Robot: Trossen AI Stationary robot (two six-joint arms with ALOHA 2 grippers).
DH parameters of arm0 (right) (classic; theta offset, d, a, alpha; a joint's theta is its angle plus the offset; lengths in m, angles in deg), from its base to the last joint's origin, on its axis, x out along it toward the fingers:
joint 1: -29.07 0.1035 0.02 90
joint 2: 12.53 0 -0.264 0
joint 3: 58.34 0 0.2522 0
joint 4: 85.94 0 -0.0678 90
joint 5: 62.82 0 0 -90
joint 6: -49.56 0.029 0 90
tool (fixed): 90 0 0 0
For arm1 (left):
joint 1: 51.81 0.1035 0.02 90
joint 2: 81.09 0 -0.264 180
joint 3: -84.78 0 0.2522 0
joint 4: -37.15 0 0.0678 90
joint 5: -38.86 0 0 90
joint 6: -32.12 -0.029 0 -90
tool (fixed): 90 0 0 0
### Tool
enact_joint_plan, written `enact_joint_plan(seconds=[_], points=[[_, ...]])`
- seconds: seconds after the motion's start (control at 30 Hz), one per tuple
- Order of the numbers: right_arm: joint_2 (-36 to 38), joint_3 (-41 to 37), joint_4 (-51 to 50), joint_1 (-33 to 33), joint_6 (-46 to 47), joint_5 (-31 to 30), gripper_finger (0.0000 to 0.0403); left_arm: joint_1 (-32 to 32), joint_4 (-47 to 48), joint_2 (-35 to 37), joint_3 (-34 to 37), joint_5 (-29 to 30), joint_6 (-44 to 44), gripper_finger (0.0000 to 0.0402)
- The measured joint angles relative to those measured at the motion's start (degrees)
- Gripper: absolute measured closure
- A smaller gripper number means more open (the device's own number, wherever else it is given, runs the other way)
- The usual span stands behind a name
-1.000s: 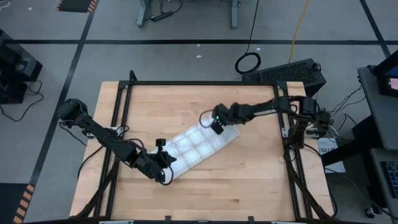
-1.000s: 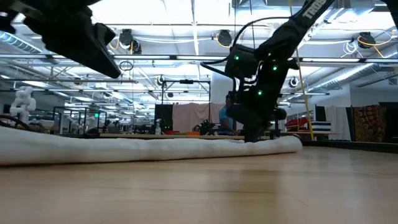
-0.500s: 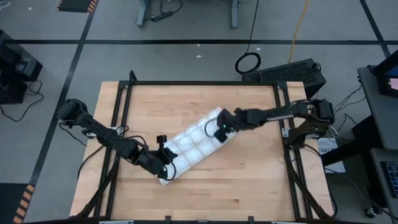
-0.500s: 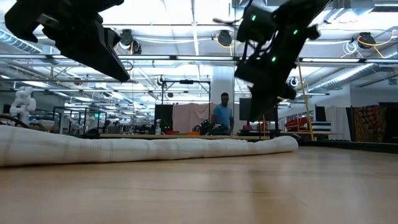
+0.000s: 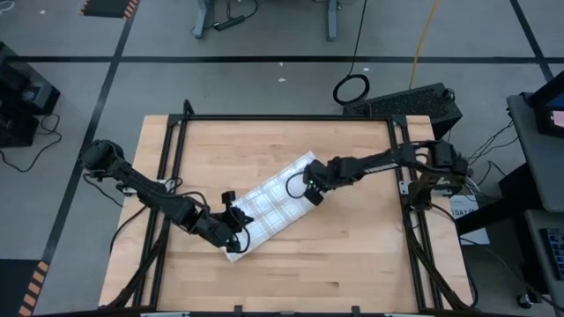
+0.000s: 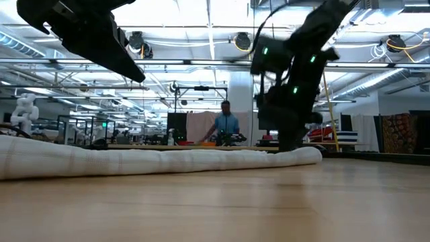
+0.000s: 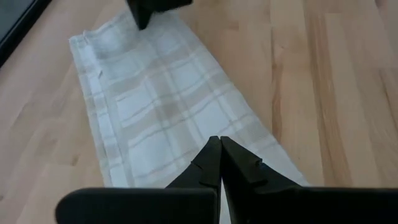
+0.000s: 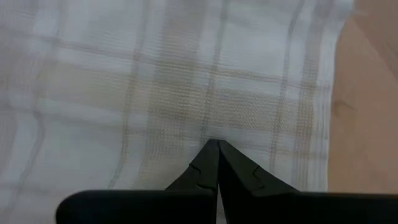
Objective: Roll towel
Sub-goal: Roll the white kitchen towel
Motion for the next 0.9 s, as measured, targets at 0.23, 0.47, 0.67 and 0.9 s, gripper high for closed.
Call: enact_joint_plan(seconds=[0.23,0.47,0.67,0.9], points=[[-4.96,0.37,11.7,-7.88,-15.13,1.66,0.0403,-0.04,-1.16,0.0,-0.02,0.04,0.01,0.0391],[-6.54,0.49,25.14,-15.64,-33.28,2.74,0.0403,0.0,-0.97,0.0,-0.02,3.75,-0.03,0.0391],[-0.88,2.52,24.65,-16.12,-31.13,8.56,0.0403,-0.24,0.39,0.0,-0.02,4.1,0.22,0.0391],[8.75,2.62,13.55,-7.12,-20.72,8.92,0.0403,-0.36,15.84,0.0,-0.02,4.87,10.52,0.0391]])
